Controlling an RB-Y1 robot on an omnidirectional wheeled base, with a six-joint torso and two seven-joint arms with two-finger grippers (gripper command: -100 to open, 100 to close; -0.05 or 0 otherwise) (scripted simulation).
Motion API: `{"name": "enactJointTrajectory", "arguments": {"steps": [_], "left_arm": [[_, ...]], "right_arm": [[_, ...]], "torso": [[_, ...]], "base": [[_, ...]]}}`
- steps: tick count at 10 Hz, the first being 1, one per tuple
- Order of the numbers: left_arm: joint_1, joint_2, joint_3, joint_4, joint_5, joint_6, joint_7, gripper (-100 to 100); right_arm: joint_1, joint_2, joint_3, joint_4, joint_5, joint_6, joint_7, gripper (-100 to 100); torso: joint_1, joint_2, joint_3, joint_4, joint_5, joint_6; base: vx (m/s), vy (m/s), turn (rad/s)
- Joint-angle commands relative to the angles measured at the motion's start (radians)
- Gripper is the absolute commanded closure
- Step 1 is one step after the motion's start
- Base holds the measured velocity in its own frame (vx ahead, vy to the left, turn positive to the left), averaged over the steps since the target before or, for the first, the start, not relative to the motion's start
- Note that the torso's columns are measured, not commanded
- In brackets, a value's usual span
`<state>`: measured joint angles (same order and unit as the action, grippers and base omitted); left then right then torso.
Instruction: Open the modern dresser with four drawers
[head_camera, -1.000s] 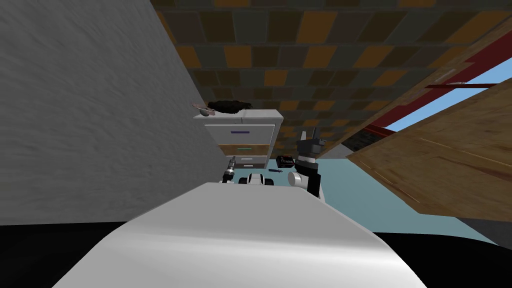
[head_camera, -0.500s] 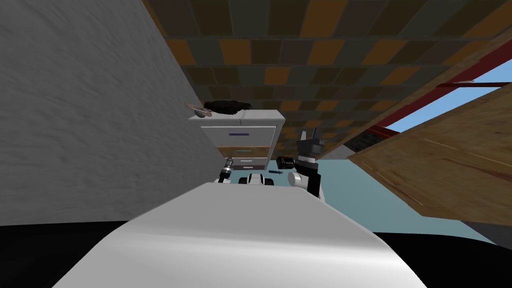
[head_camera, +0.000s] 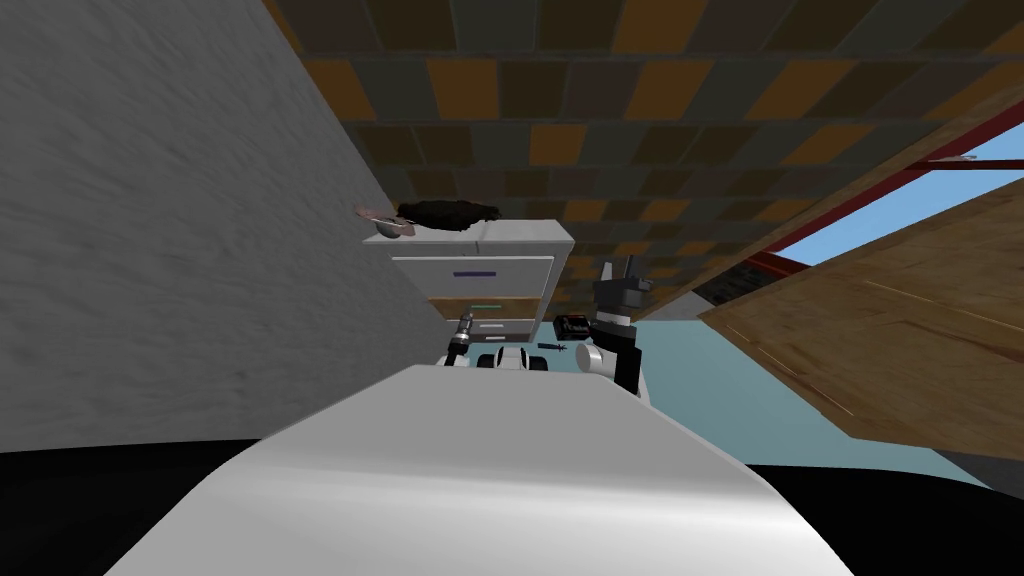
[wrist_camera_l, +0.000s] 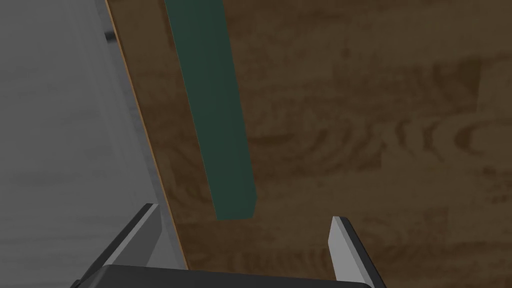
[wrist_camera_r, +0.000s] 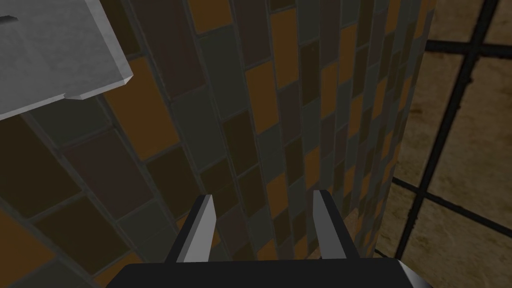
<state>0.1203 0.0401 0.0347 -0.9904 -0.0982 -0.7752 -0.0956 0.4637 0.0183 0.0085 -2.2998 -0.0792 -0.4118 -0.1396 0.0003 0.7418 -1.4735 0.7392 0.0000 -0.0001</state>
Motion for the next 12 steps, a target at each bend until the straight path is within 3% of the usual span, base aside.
{"name": "enactJointTrajectory", "arguments": {"steps": [1, 2, 3, 12], "left_arm": [[-0.022, 0.004, 0.004, -0.014, 0.002, 0.036, 0.003, -100], [-0.018, 0.003, 0.003, -0.008, 0.002, 0.023, 0.001, -100], [-0.019, 0.003, 0.003, -0.01, 0.002, 0.027, 0.002, 100], [0.002, 0.007, -0.016, -0.055, -0.008, 0.054, 0.015, 100]], "right_arm": [[0.0, 0.0, 0.0, 0.0, 0.0, 0.0, 0.0, 0], [0.0, 0.0, 0.0, 0.0, 0.0, 0.0, 0.0, 0], [0.0, 0.0, 0.0, 0.0, 0.0, 0.0, 0.0, 0], [0.0, 0.0, 0.0, 0.0, 0.0, 0.0, 0.0, 0]], "torso": [[-0.001, -0.005, -0.003, -0.001, 0.0, 0.0], [-0.001, -0.007, -0.005, -0.002, 0.0, 0.0], [0.0, -0.005, -0.003, -0.002, 0.0, 0.0], [-0.002, -0.001, -0.001, -0.001, 0.0, 0.0]], "base": [[0.061, -0.007, -0.005], [0.027, -0.003, -0.001], [0.005, -0.001, 0.0], [-0.166, -0.006, 0.019]]}}
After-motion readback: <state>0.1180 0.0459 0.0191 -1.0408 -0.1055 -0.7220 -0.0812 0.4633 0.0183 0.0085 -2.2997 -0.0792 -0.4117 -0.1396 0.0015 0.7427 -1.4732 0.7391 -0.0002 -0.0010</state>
